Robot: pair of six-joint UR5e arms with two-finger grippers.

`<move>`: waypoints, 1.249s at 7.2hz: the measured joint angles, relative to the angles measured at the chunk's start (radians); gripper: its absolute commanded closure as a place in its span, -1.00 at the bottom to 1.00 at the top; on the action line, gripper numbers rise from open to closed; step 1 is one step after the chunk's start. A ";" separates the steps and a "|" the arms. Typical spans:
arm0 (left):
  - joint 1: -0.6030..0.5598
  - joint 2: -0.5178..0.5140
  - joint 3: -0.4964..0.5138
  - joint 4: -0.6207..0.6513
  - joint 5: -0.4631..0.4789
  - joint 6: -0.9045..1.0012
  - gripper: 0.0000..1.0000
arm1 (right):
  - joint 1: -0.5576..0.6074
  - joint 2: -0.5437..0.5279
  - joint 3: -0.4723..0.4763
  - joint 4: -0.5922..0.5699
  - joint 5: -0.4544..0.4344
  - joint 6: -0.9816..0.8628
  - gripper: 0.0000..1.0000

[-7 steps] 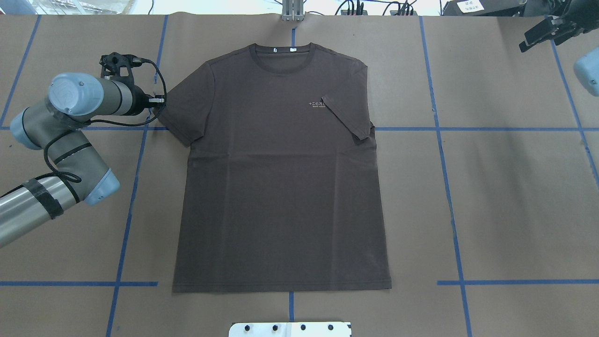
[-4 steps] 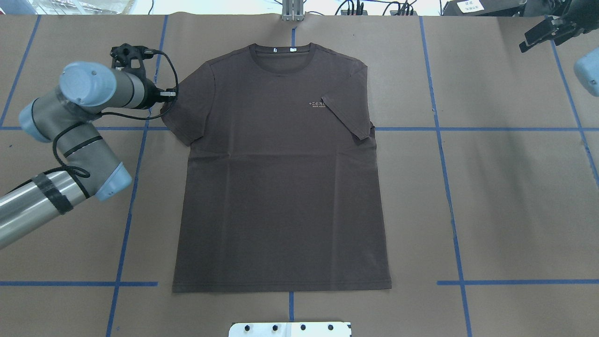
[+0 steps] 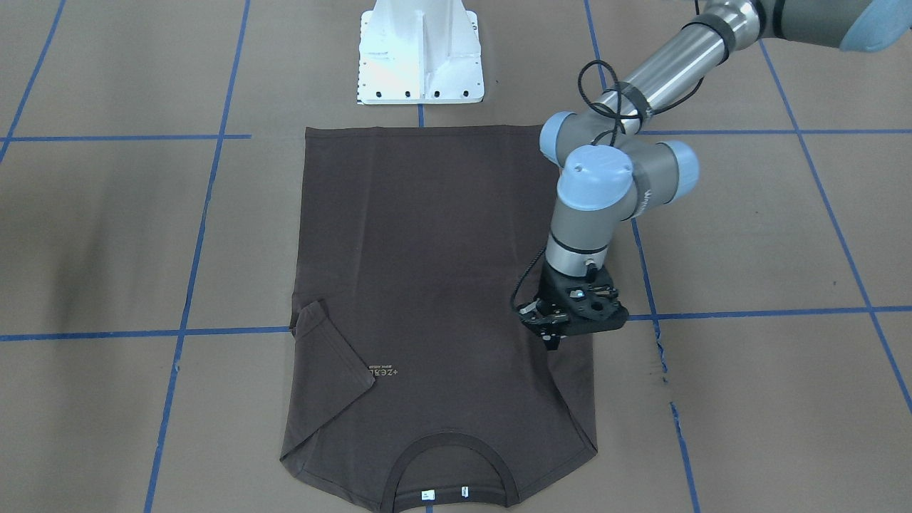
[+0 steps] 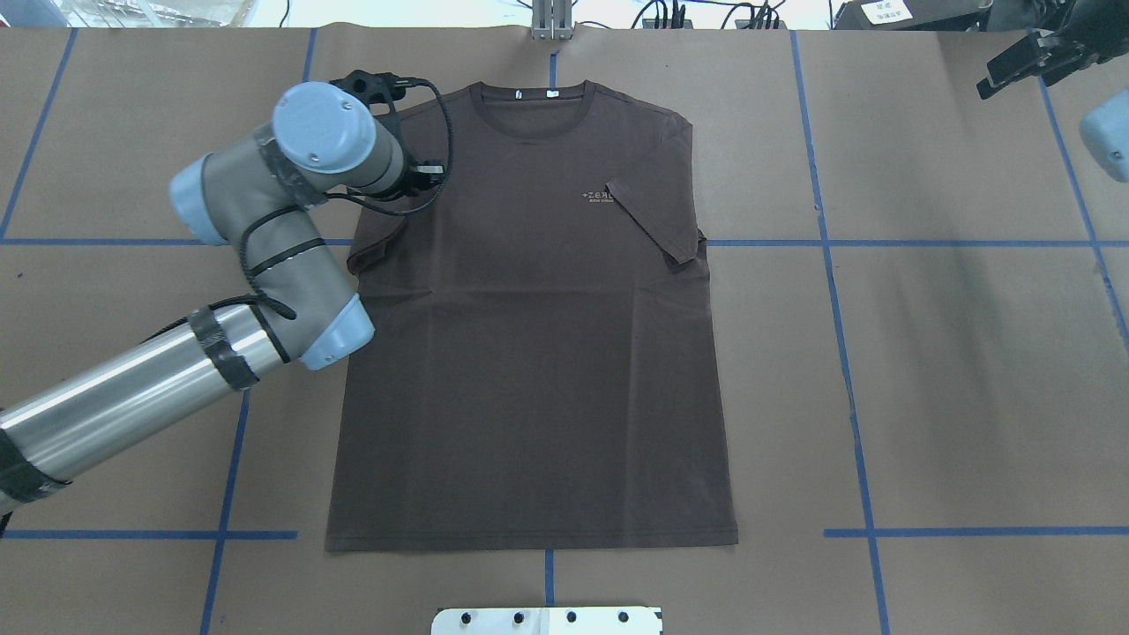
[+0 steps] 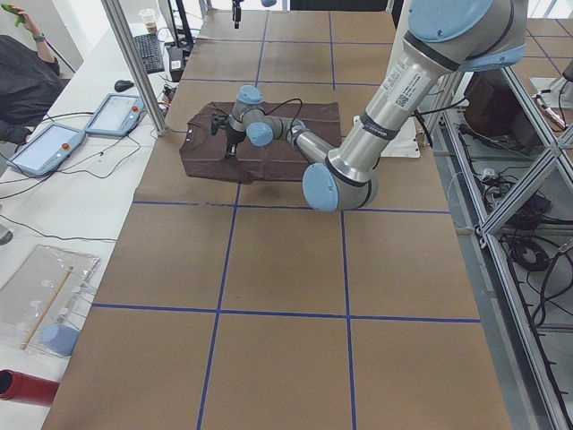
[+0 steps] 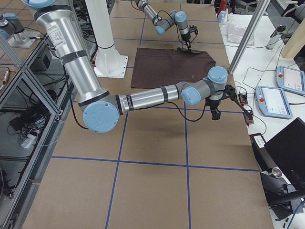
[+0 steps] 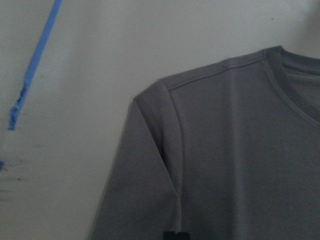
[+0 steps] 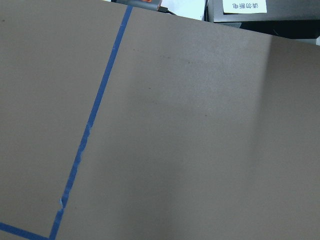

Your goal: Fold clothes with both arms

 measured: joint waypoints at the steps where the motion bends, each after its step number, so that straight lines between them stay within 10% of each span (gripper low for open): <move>1: 0.007 -0.022 0.029 0.004 0.017 -0.013 1.00 | 0.000 0.000 0.000 0.000 0.000 0.001 -1.00; 2: 0.011 -0.031 0.041 0.006 0.026 -0.018 1.00 | -0.001 0.001 0.000 0.000 0.000 0.003 -1.00; 3: 0.012 -0.036 0.048 0.006 0.030 -0.021 0.59 | -0.002 0.001 -0.001 0.000 0.000 0.005 -1.00; 4: 0.012 -0.039 0.051 0.007 0.031 -0.018 -0.98 | -0.003 0.001 -0.001 0.000 0.000 0.008 -1.00; 9: 0.012 0.047 -0.139 0.010 -0.006 0.193 -1.00 | -0.086 -0.052 0.171 -0.008 -0.018 0.298 -1.00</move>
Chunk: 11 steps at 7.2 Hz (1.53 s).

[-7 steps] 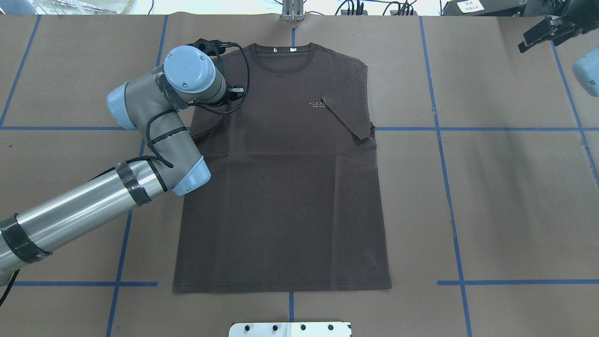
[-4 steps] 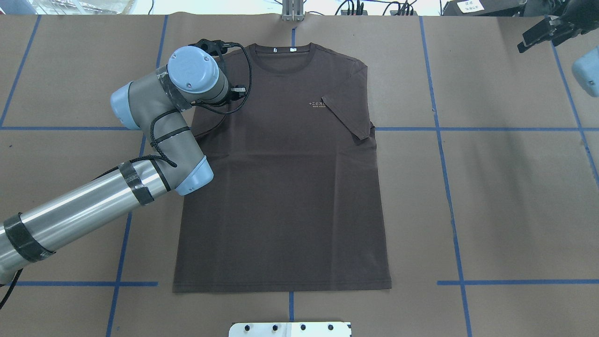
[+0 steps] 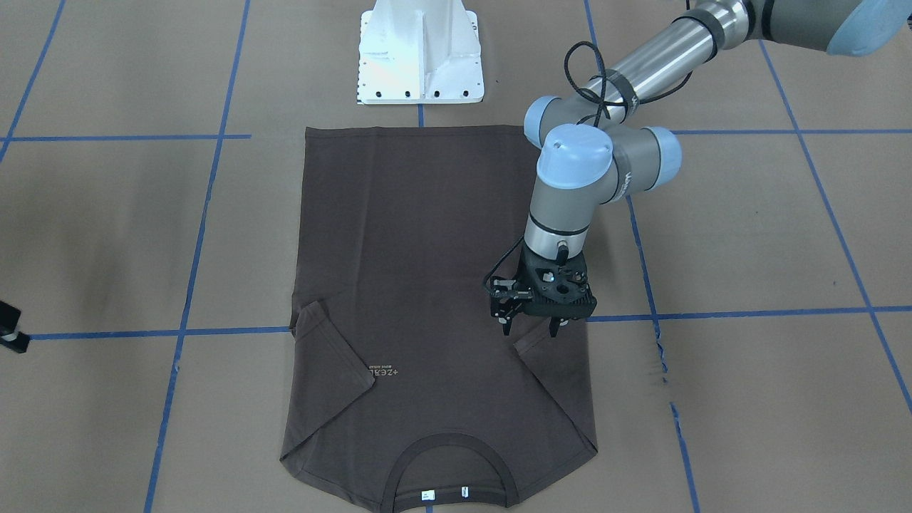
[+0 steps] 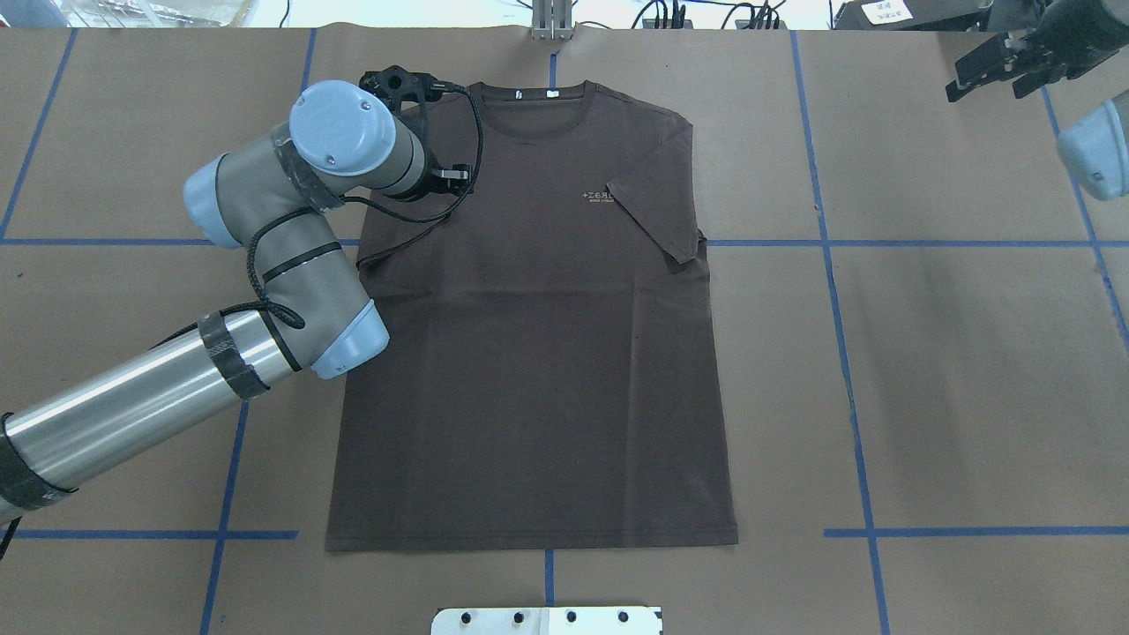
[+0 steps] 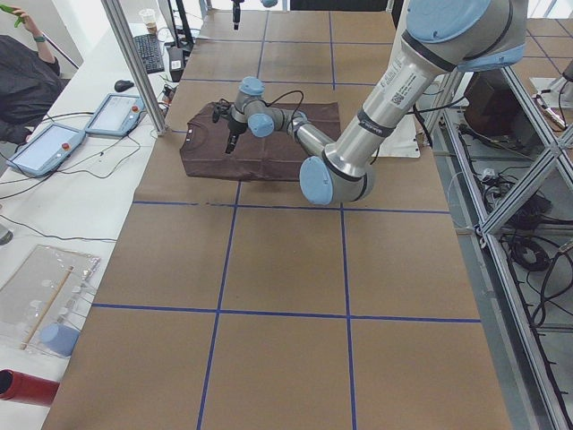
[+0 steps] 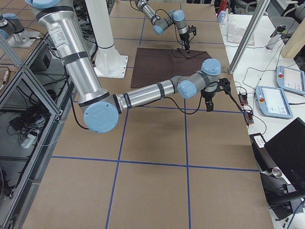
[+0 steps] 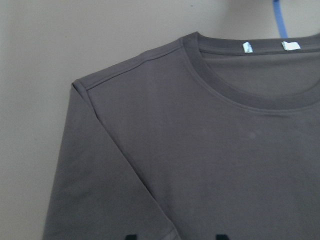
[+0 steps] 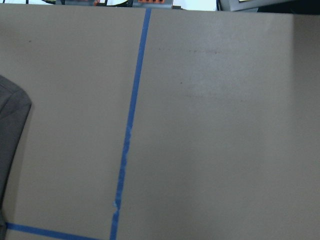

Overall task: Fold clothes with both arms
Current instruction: 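Bring both grippers to the hem corners nearest the robot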

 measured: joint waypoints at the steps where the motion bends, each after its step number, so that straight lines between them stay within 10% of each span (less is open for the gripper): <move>1: 0.005 0.056 -0.088 -0.003 -0.013 0.004 -1.00 | -0.067 -0.062 0.121 0.000 -0.036 0.133 -1.00; 6: 0.210 0.363 -0.467 -0.010 -0.018 -0.148 -0.91 | -0.692 -0.381 0.660 0.006 -0.512 0.885 -0.83; 8: 0.350 0.508 -0.596 -0.010 0.050 -0.301 -0.10 | -0.964 -0.444 0.725 0.009 -0.753 1.099 -0.82; 11: 0.558 0.606 -0.647 -0.003 0.171 -0.540 -0.07 | -1.106 -0.464 0.749 0.009 -0.878 1.195 -0.85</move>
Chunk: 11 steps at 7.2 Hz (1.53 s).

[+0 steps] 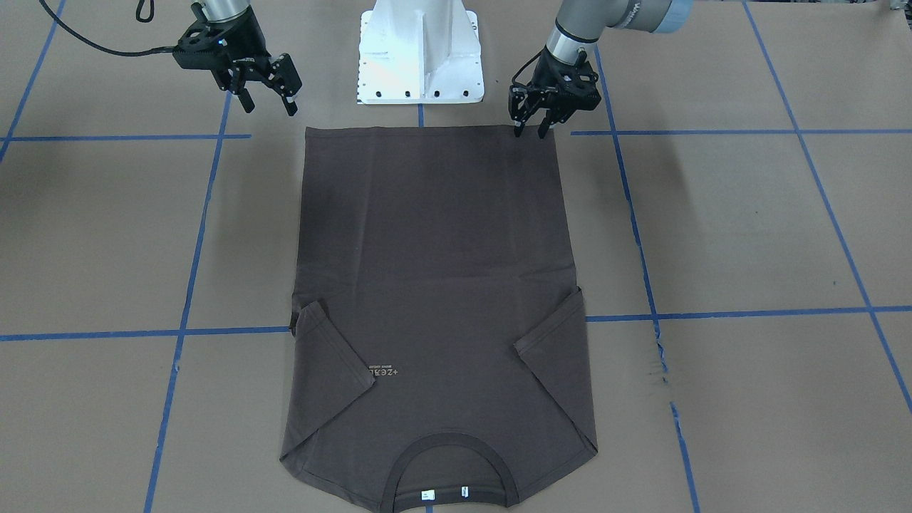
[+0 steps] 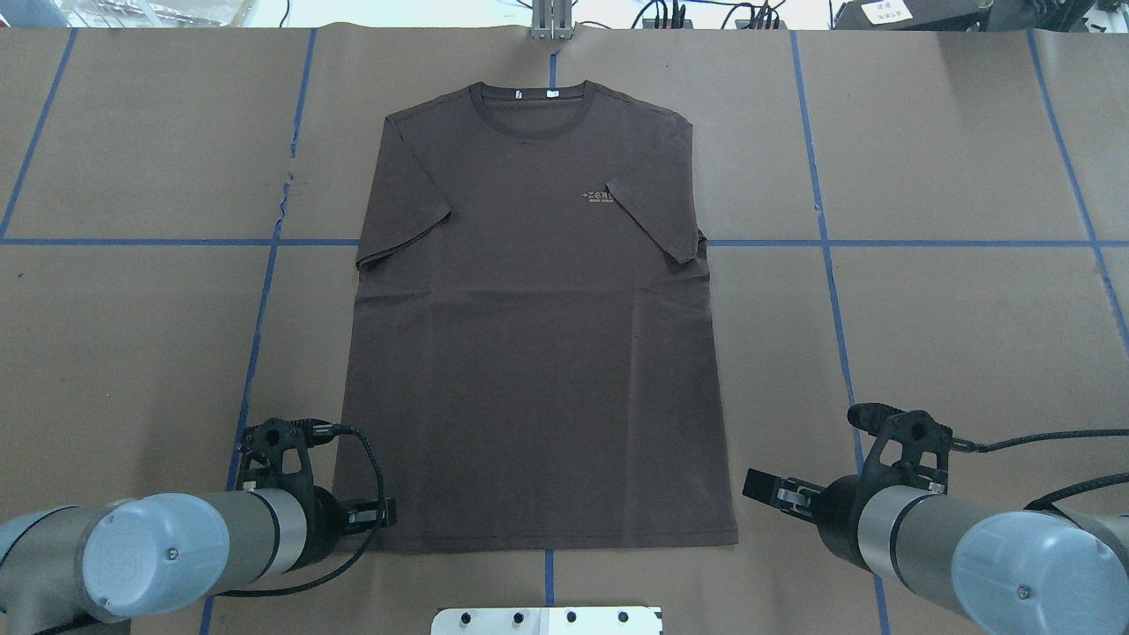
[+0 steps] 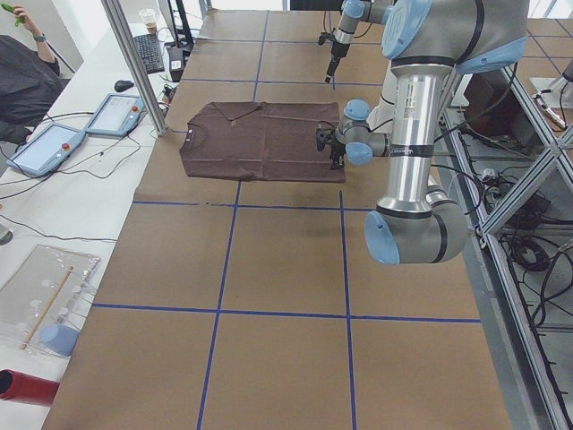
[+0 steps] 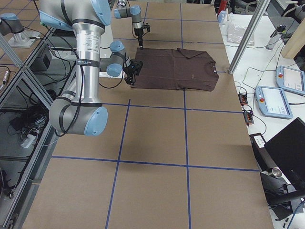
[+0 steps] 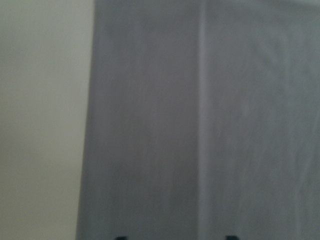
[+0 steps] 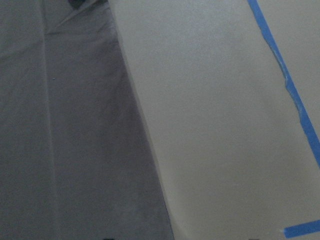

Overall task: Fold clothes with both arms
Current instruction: 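Bring both grippers to the hem corners nearest the robot, then grasp the two hem corners with the left and right grippers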

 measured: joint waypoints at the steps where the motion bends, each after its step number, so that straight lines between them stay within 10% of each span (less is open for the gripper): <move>1: 0.023 0.016 -0.002 0.008 0.012 -0.019 -0.07 | -0.005 0.000 0.005 0.000 -0.004 0.003 -0.85; 6: 0.033 0.052 0.002 0.037 0.016 -0.015 -0.05 | -0.010 -0.002 0.010 0.000 -0.006 0.005 -0.87; 10: 0.035 0.053 0.006 0.040 0.017 -0.014 1.00 | -0.011 -0.002 0.010 0.000 -0.006 0.005 -0.88; 11: 0.035 0.053 0.006 0.040 0.017 -0.014 1.00 | -0.011 -0.002 0.010 0.000 -0.006 0.005 -0.88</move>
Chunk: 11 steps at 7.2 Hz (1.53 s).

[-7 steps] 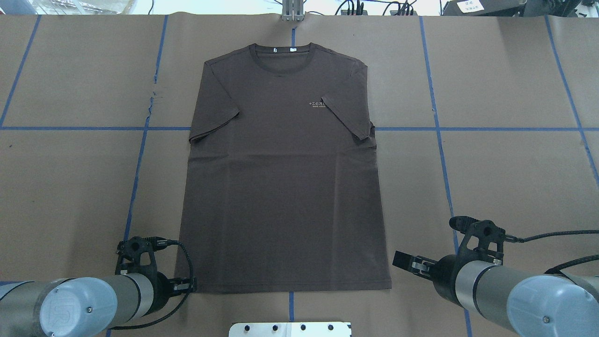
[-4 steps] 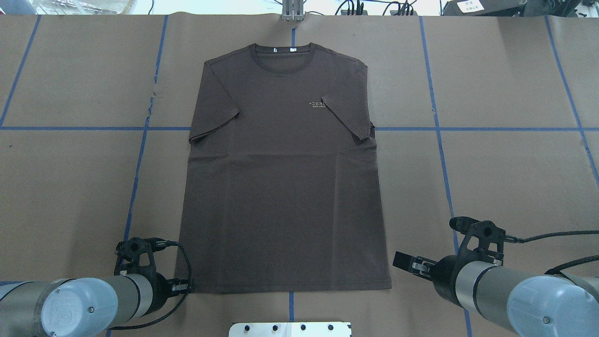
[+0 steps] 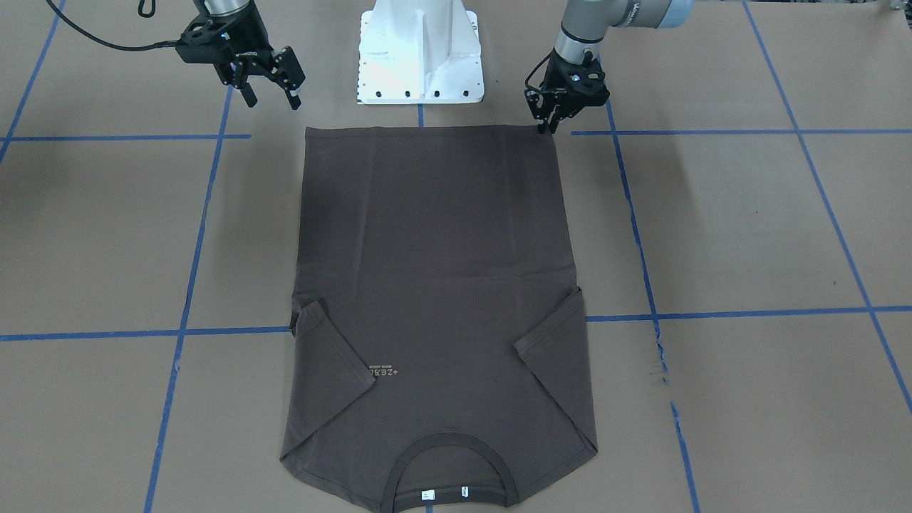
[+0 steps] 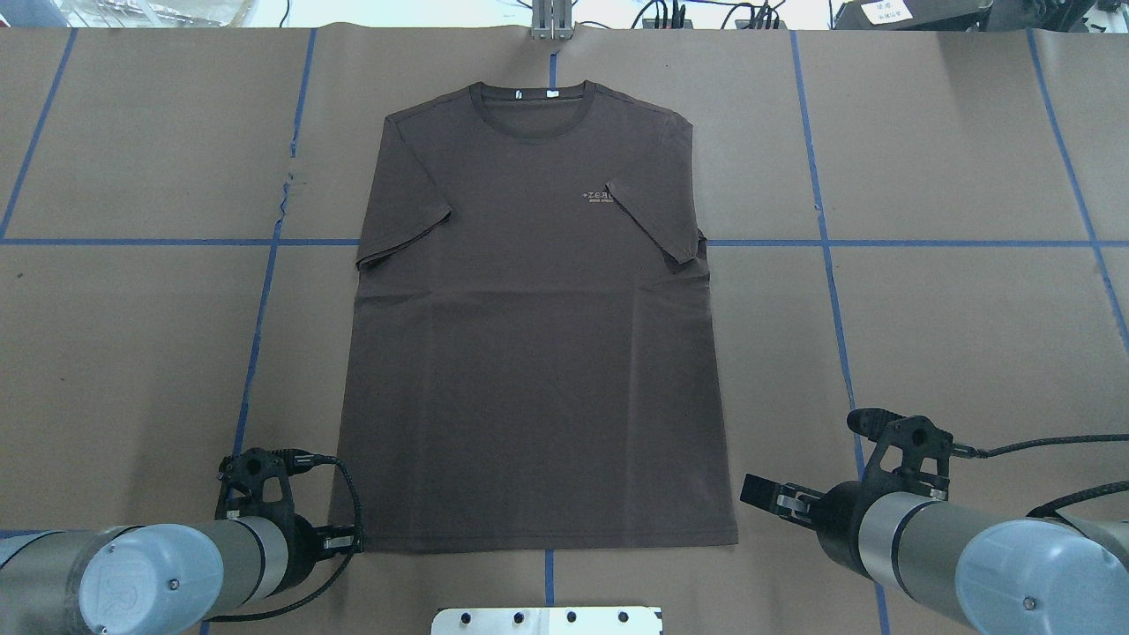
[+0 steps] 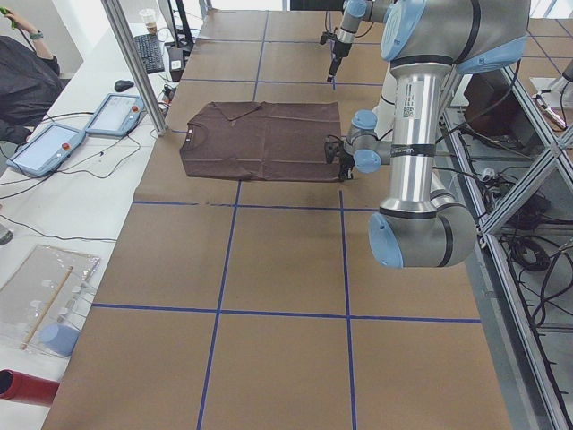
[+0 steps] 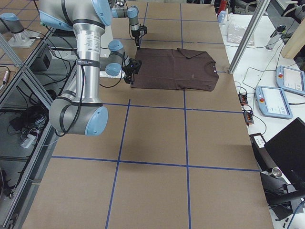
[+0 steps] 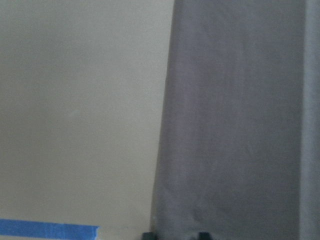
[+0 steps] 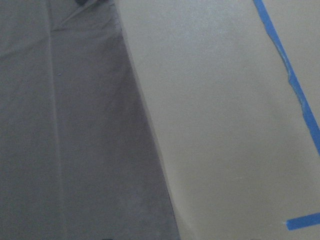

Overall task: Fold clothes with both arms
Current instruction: 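Grasp the two hem corners with the left and right grippers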

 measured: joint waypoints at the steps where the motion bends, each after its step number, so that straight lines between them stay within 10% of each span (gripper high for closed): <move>1: 0.000 0.000 0.000 0.000 0.000 0.000 1.00 | -0.001 0.000 0.000 0.000 0.000 0.000 -0.83; 3: -0.001 -0.001 -0.002 0.000 0.001 -0.001 1.00 | -0.015 0.000 -0.001 0.000 -0.014 0.022 -0.24; 11: -0.007 -0.009 -0.020 -0.002 0.082 -0.011 1.00 | -0.159 0.093 -0.175 -0.015 -0.202 0.124 -0.16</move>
